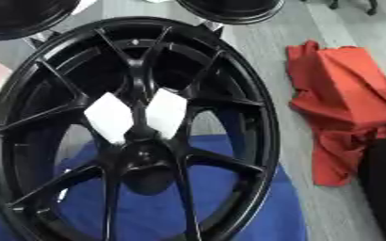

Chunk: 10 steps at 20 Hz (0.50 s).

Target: Pull the pin out of the wheel hub.

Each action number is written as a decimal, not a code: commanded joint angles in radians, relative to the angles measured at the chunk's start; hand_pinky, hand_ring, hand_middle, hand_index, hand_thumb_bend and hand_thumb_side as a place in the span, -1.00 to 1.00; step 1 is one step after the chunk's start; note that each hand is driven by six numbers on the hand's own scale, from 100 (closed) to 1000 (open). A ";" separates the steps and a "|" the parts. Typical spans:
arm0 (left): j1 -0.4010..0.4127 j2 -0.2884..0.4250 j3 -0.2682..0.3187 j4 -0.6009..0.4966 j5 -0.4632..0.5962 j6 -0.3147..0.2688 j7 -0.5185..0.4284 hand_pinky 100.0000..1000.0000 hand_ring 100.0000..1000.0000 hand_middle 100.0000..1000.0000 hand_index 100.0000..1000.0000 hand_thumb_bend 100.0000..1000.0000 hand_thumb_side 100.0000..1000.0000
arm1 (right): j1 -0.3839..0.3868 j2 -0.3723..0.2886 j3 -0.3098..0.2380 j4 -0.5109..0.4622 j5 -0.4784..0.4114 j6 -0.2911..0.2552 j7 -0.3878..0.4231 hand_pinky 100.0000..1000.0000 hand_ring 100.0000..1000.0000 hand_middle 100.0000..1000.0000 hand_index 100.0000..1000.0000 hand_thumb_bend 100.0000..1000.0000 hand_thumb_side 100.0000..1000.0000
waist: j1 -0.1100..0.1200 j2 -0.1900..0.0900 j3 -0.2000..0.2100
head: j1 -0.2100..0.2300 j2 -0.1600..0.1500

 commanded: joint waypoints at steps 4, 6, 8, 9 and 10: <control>0.087 -0.015 0.007 -0.196 0.063 0.023 0.189 0.57 0.26 0.16 0.36 -1.00 0.16 | -0.020 -0.028 -0.011 -0.029 -0.005 -0.006 -0.010 0.13 -0.19 -0.12 0.09 -1.00 -0.38 | -0.003 -0.016 -0.010 | 0.009 -0.018; 0.127 -0.022 0.007 -0.230 0.050 0.012 0.207 0.57 0.26 0.16 0.35 -1.00 0.16 | -0.024 -0.024 -0.009 -0.035 -0.005 -0.008 -0.011 0.13 -0.19 -0.12 0.09 -1.00 -0.38 | -0.004 -0.013 -0.015 | 0.019 -0.024; 0.161 -0.050 0.012 -0.238 0.051 -0.019 0.215 0.57 0.26 0.16 0.35 -1.00 0.17 | -0.024 -0.021 -0.010 -0.037 -0.005 -0.007 -0.011 0.13 -0.19 -0.12 0.09 -1.00 -0.38 | -0.004 -0.011 -0.019 | 0.021 -0.027; 0.177 -0.068 0.018 -0.239 0.056 -0.038 0.216 0.57 0.26 0.16 0.35 -1.00 0.18 | -0.024 -0.020 -0.011 -0.038 -0.005 -0.007 -0.011 0.13 -0.19 -0.12 0.08 -1.00 -0.38 | -0.004 -0.009 -0.020 | 0.021 -0.028; 0.194 -0.087 0.024 -0.240 0.059 -0.057 0.216 0.57 0.26 0.16 0.35 -1.00 0.18 | -0.023 -0.019 -0.013 -0.039 -0.006 -0.007 -0.013 0.13 -0.19 -0.12 0.08 -1.00 -0.38 | -0.005 -0.008 -0.021 | 0.020 -0.028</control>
